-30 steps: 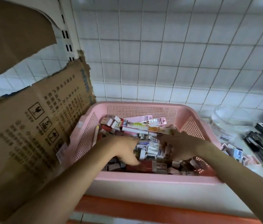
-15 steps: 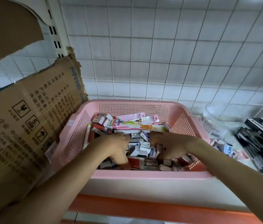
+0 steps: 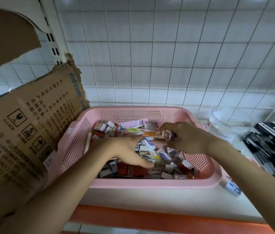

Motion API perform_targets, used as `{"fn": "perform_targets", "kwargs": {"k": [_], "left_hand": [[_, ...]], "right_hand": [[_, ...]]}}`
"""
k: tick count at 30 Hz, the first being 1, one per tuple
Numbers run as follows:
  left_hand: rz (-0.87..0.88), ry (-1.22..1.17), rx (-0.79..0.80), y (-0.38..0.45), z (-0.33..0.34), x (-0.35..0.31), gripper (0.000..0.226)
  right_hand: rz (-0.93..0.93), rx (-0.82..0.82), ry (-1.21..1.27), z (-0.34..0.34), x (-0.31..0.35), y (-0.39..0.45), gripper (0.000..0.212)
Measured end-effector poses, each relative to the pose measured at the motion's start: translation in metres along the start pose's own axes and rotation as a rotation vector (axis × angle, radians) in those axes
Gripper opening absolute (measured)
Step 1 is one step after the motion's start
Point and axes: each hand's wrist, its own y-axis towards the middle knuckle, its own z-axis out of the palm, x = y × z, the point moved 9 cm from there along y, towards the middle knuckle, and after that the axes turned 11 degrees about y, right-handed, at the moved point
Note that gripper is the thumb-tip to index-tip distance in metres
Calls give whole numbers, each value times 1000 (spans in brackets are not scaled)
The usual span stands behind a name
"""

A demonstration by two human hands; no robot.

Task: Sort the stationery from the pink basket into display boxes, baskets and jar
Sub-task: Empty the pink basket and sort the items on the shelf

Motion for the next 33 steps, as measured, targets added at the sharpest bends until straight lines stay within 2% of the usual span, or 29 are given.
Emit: {"fn": "perform_targets", "kwargs": {"k": [7,10,15,19,24,28,33], "left_hand": [[-43,13,-85,19,-1,-28,85],[-48,-24,-69,19,1,-30,76],[-54,-138,-76,14,2,-15,81],[-61,-129,-92,9,3,-8,83],[29,-14,-116,6,0,-16,64],[72,-10,-157,3,4,-12,68],[55,-16,-358,-7,-23,6,50]], "right_hand": [[-10,-249,38,-7,-1,-13,36],[-44,-357,81,-14,6,-18,35],[-60,-483,137,-23,11,-31,33],[-57,-516,166,-20,14,-39,30],[16,-500,226,-8,15,-44,28],[54,-525,217,-5,13,-48,28],[62,-556,223,-6,15,-52,27]]}}
